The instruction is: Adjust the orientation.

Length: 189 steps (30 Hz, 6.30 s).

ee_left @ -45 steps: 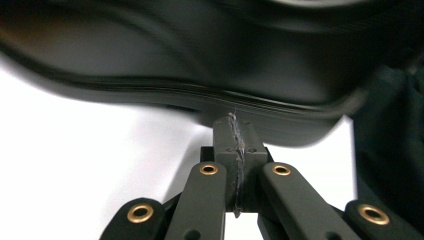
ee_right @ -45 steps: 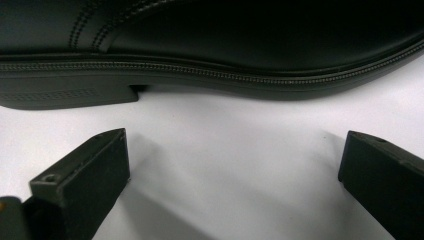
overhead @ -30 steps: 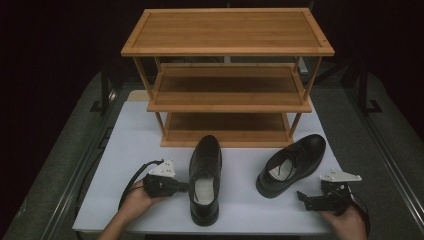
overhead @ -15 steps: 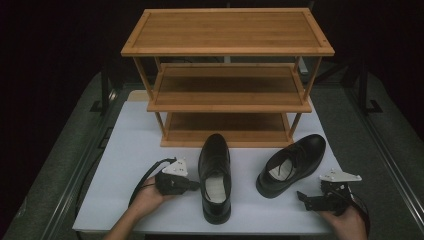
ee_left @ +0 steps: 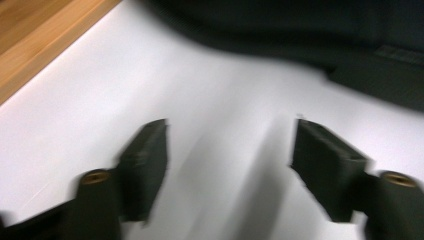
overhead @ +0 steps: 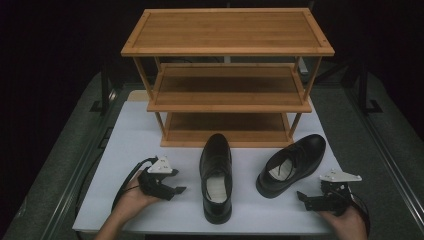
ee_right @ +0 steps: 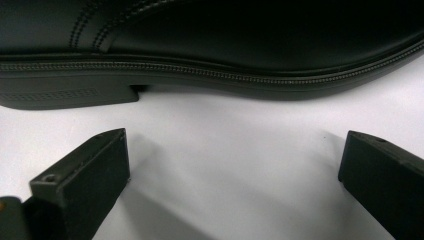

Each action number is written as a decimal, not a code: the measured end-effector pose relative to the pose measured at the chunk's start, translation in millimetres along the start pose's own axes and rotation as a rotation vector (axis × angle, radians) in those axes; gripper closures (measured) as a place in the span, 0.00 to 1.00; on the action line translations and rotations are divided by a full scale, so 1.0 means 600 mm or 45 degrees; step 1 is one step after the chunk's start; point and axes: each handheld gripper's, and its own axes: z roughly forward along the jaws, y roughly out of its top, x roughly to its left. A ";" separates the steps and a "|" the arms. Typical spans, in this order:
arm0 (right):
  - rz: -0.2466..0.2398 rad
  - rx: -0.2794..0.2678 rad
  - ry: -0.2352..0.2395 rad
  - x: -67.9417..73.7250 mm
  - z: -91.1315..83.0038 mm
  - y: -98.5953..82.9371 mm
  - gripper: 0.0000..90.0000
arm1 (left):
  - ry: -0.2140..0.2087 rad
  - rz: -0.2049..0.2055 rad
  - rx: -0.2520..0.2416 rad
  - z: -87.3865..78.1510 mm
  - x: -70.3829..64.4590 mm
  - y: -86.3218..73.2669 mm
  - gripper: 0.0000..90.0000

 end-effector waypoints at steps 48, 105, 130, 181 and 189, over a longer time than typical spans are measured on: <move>0.106 -0.065 -0.053 -0.040 -0.037 0.005 0.42 | 0.320 -0.304 -0.034 -0.081 0.027 -0.141 0.00; 0.093 -0.119 0.012 -0.183 0.089 0.152 1.00 | 0.322 -0.310 -0.039 -0.080 0.027 -0.141 0.00; 0.039 -0.169 0.087 -0.117 0.017 0.112 1.00 | 0.321 -0.308 -0.037 -0.080 0.027 -0.141 0.00; -0.016 -0.065 0.269 -0.045 0.101 0.130 1.00 | 0.321 -0.310 -0.040 -0.080 0.027 -0.141 0.00; -0.054 -0.063 0.285 -0.021 0.124 0.153 1.00 | 0.321 -0.310 -0.040 -0.080 0.027 -0.141 0.00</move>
